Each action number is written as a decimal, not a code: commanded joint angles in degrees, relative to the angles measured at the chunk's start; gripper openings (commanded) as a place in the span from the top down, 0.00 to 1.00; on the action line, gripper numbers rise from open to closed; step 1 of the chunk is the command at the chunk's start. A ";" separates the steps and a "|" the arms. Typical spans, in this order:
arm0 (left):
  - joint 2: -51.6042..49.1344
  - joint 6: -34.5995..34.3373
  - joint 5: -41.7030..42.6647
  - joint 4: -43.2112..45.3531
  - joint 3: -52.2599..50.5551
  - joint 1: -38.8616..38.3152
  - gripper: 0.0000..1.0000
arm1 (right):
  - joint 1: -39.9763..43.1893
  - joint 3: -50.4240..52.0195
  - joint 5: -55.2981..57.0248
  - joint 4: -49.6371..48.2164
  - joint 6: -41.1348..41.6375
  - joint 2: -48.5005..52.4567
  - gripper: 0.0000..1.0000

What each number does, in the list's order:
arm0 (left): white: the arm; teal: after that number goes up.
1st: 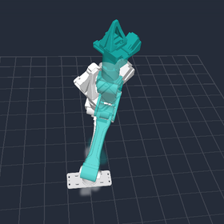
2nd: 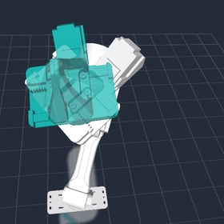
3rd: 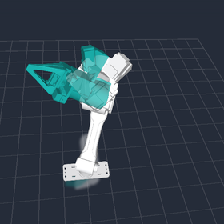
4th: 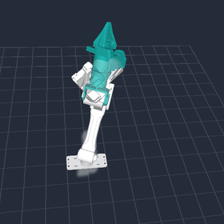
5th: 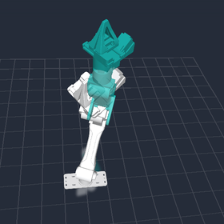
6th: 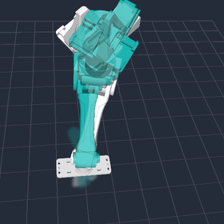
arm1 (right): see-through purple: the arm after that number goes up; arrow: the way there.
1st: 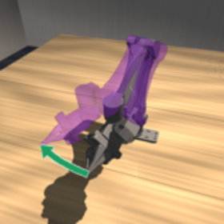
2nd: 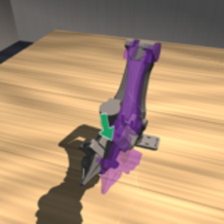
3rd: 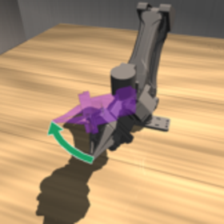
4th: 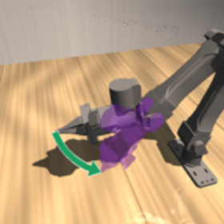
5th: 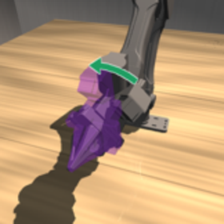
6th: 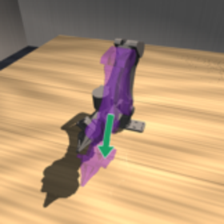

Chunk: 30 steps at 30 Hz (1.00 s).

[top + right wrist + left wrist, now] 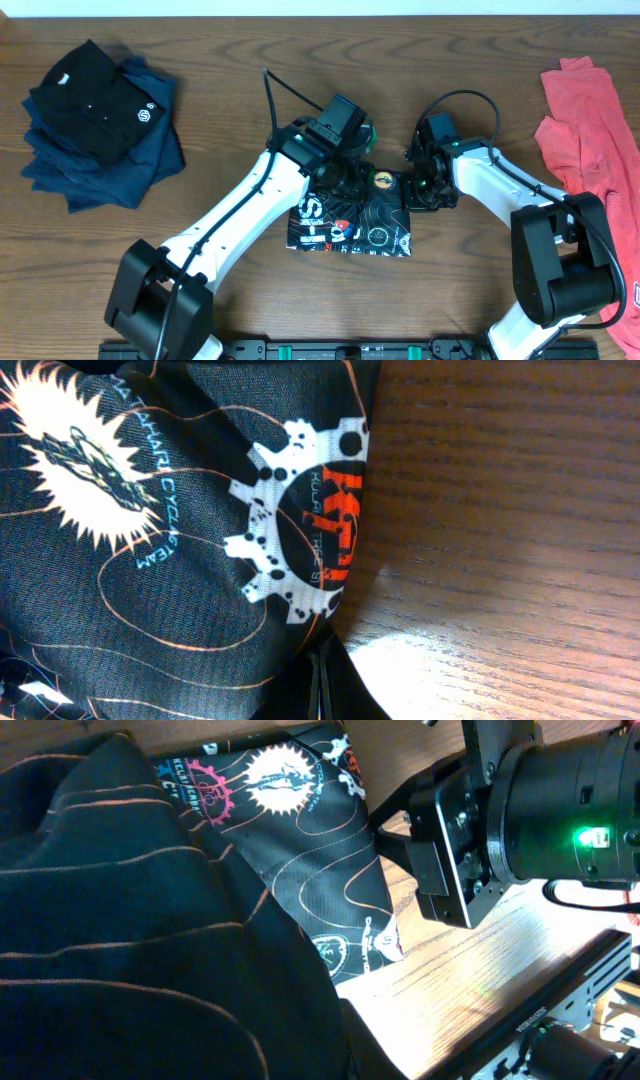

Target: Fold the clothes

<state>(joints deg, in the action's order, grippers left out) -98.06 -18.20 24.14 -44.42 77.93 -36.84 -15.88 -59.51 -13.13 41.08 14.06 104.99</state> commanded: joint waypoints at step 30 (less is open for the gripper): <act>-0.63 0.11 -2.12 4.92 1.81 -3.08 0.75 | -0.70 0.35 -0.42 0.59 0.70 1.09 0.99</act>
<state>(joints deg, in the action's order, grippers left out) -98.06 -18.20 22.11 -39.68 77.93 -39.88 -15.90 -59.51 -13.32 41.32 14.06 104.99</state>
